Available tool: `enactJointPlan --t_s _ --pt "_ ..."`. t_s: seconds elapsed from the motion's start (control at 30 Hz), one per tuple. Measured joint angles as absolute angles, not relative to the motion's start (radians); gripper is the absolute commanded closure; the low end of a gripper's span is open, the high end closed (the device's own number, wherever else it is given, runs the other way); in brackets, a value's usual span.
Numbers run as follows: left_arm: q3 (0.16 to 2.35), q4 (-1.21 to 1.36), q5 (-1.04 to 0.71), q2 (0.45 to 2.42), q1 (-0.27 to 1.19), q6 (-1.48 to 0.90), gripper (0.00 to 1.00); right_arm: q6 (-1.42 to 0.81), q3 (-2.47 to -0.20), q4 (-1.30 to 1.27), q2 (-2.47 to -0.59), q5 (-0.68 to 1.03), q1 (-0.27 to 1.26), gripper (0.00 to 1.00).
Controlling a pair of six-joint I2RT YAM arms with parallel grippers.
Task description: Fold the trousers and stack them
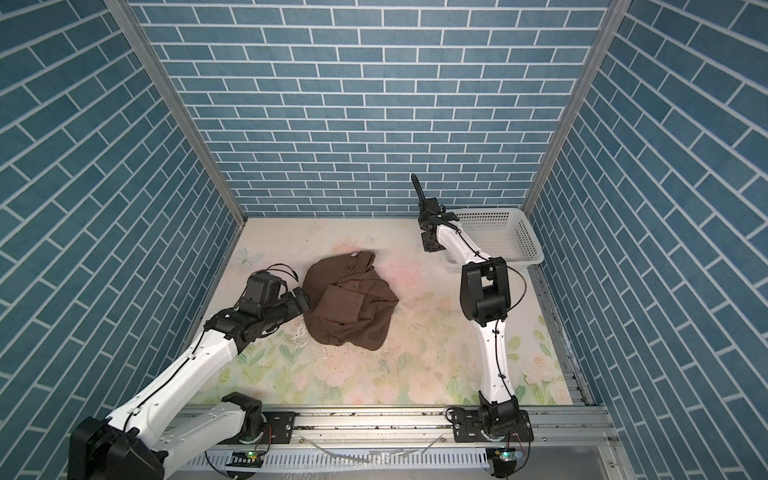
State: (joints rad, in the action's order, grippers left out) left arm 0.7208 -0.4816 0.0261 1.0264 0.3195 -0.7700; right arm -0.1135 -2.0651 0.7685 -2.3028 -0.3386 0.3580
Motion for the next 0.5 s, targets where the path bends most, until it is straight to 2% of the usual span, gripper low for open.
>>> enactJointPlan --t_s 0.5 --pt "0.725 -0.466 0.020 1.143 0.313 -0.770 0.04 -0.022 -2.205 0.762 -2.397 -0.371 0.347 0.86"
